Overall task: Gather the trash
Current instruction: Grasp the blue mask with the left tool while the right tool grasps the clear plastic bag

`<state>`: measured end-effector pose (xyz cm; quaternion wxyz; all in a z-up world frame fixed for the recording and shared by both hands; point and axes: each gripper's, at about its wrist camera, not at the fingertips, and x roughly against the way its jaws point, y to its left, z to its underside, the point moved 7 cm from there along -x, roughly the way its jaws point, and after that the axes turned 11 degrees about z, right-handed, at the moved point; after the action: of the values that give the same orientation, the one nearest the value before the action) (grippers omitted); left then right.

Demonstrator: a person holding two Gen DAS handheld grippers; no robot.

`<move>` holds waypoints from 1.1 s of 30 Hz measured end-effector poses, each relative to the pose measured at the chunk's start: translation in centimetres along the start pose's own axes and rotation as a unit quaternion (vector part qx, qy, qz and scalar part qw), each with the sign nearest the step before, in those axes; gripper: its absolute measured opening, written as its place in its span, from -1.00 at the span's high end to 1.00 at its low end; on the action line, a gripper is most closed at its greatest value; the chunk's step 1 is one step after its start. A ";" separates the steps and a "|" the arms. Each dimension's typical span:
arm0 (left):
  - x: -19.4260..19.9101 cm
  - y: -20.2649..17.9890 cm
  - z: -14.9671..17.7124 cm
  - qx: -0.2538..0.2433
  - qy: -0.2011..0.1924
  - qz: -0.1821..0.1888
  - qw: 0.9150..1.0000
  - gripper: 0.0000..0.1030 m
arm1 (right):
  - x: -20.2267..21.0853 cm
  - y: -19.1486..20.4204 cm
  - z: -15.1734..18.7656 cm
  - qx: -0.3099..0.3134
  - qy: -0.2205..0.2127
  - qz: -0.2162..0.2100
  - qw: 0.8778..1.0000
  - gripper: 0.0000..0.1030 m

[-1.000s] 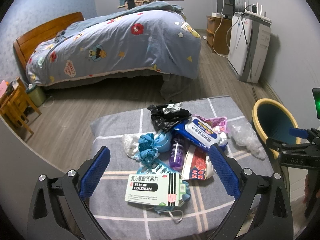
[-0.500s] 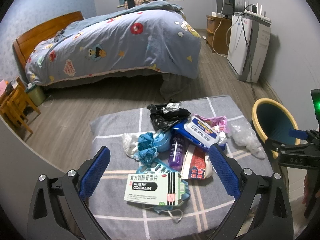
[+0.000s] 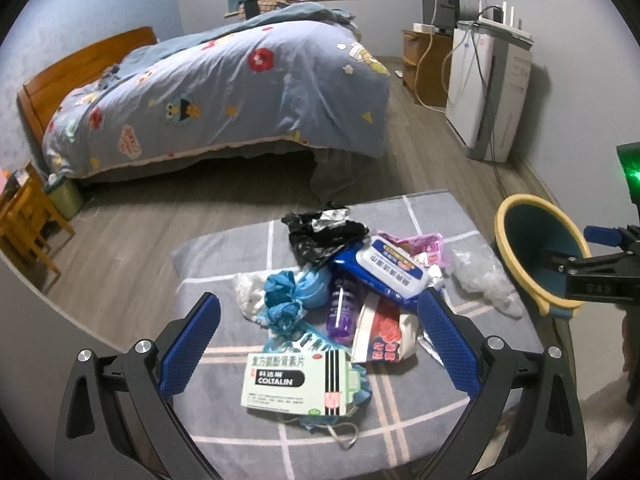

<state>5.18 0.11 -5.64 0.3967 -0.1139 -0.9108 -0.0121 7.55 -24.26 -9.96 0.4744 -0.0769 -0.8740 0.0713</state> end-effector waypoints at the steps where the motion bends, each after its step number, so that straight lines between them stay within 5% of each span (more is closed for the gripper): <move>1: 0.0 0.2 -0.5 0.004 -0.005 0.004 1.000 -0.90 | 0.1 -0.1 -0.4 0.009 -0.009 0.001 1.000 -0.89; 9: -0.6 3.4 -4.3 0.023 -0.025 -0.005 0.999 -0.90 | -1.8 -0.1 -3.6 0.037 -0.027 -0.077 0.996 -0.89; 11: -1.4 3.8 -4.8 0.014 -0.032 0.018 0.999 -0.90 | -2.6 0.4 -3.4 0.067 -0.030 -0.085 0.994 -0.89; 20: -5.0 6.8 -2.4 0.053 0.010 0.018 0.998 -0.90 | -5.3 2.3 -2.5 0.094 -0.022 -0.134 0.986 -0.89; 23: -5.7 7.4 -1.4 0.056 0.023 0.014 0.998 -0.90 | -5.4 3.6 -2.4 0.108 -0.036 -0.133 0.984 -0.89; 33: -9.9 3.3 -0.2 0.020 0.041 0.048 0.998 -0.88 | -9.5 3.0 -0.3 0.110 0.019 -0.103 0.988 -0.87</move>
<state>12.57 1.33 -12.92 0.4364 -0.1487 -0.8871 0.0201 13.13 -23.21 -18.22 0.5016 0.0648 -0.8549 0.1158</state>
